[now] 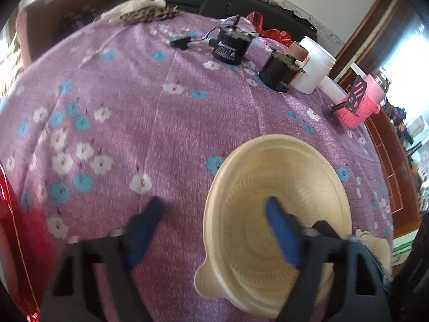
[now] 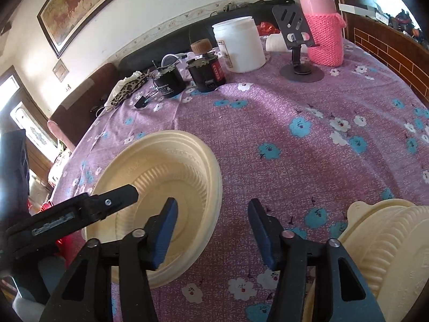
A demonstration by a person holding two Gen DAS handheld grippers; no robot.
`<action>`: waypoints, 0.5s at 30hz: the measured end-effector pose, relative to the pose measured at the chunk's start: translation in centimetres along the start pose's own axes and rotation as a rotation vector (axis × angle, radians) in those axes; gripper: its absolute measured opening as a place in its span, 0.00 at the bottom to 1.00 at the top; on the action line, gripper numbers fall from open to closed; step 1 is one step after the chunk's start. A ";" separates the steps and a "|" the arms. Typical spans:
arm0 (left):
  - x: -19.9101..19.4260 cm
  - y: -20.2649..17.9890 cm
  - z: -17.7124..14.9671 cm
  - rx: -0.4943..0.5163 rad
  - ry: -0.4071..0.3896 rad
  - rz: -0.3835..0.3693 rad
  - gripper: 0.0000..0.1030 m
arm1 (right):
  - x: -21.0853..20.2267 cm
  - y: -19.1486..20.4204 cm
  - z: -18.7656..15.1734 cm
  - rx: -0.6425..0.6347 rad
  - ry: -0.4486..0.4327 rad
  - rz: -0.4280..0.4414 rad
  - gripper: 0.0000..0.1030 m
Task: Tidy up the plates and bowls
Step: 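Close both grippers on the beige bowl's rim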
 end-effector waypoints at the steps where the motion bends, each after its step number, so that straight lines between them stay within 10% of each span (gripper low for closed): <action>1: 0.3 -0.4 -0.1 0.018 0.016 -0.014 0.35 | 0.0 0.0 0.0 -0.001 0.004 0.001 0.54; 7: 0.2 -1.4 -0.8 0.051 0.034 -0.042 0.18 | 0.3 0.5 -0.5 -0.014 0.031 0.026 0.23; 15: -3.3 -1.1 -0.5 0.043 -0.035 -0.023 0.18 | -1.7 2.0 0.7 -0.046 -0.067 0.075 0.19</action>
Point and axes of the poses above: each gripper's, at about its wrist camera, not at the fingertips, and x roughly the way its jaws point, y to its left, z to its top, the point moved 7 cm from there along x, roughly the way its jaws point, and after that the axes turned 11 degrees about -y, right-handed, at the moved point
